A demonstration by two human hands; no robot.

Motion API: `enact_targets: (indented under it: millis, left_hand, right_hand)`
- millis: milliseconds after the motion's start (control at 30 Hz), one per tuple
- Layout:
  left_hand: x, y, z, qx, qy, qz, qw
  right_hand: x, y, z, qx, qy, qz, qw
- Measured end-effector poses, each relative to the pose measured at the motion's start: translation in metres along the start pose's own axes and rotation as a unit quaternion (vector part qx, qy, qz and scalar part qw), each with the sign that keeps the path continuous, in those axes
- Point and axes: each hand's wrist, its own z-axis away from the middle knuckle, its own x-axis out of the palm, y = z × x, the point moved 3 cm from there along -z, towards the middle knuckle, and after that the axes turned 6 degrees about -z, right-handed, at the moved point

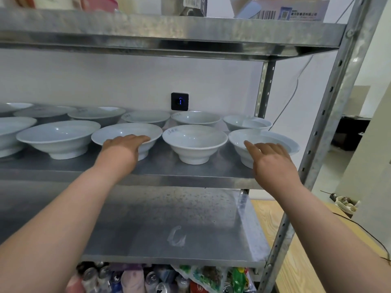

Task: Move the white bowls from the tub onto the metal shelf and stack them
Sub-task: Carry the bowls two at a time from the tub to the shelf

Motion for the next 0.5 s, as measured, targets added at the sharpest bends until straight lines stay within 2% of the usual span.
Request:
enact_targets:
  millis: [200, 267, 333, 400, 433, 500]
  left_hand:
    - [0.003, -0.011, 0.001, 0.027, 0.038, 0.025, 0.999]
    - [-0.003, -0.007, 0.007, 0.030, 0.071, 0.078, 0.994]
    - [-0.016, 0.003, 0.022, 0.034, 0.136, 0.182, 0.973]
    - [-0.027, 0.017, 0.045, 0.024, 0.166, 0.291, 0.942]
    - [-0.027, 0.023, 0.060, 0.010, 0.159, 0.350, 0.923]
    - [-0.018, 0.034, 0.092, -0.013, 0.109, 0.460, 0.881]
  right_hand:
    - [0.002, 0.002, 0.000, -0.008, 0.005, -0.011, 1.000]
    - [0.002, 0.002, -0.001, -0.009, 0.003, -0.020, 1.000]
    - [-0.005, -0.003, 0.004, -0.023, 0.013, -0.040, 0.999]
    - [-0.016, -0.015, 0.021, -0.065, 0.036, -0.093, 0.993]
    - [-0.022, -0.023, 0.034, -0.081, 0.041, -0.140, 0.986]
    - [-0.032, -0.039, 0.063, -0.057, 0.009, -0.244, 0.968]
